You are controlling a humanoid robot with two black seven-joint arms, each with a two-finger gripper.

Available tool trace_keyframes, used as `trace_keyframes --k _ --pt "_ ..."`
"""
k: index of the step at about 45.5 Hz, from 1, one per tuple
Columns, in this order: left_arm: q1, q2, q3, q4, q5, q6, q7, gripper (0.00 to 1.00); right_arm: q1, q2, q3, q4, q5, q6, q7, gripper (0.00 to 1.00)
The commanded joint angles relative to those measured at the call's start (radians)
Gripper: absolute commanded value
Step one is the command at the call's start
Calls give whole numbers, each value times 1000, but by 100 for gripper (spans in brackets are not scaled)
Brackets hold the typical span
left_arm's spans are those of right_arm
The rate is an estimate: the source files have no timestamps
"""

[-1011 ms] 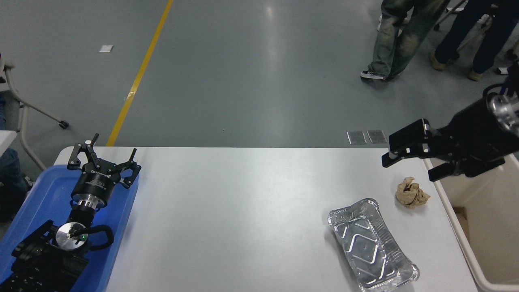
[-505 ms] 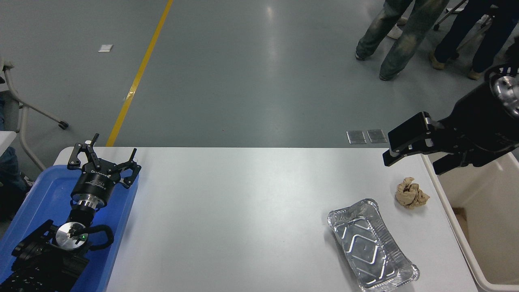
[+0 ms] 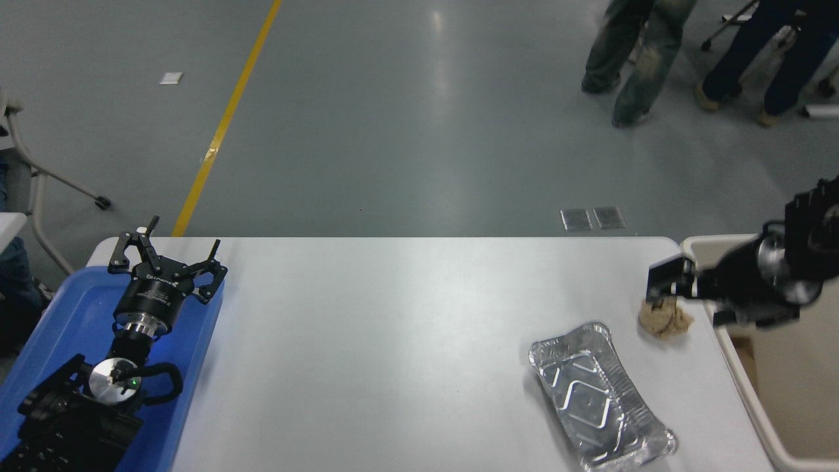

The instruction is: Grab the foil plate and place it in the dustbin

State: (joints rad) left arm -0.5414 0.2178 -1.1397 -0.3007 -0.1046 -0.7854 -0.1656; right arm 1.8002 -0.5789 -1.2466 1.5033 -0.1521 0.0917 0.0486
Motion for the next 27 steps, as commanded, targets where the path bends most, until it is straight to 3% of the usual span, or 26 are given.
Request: trace_keyframes --k 1,10,27 --pt "0 0 0 0 0 0 0 99 -280 8 65 -80 -47 -248 62 100" --pt "0 0 0 0 0 0 0 99 -444 71 69 -143 -159 -408 137 100" --pt "0 0 0 0 -1 0 0 99 -587 169 119 -216 -162 -472 154 100"
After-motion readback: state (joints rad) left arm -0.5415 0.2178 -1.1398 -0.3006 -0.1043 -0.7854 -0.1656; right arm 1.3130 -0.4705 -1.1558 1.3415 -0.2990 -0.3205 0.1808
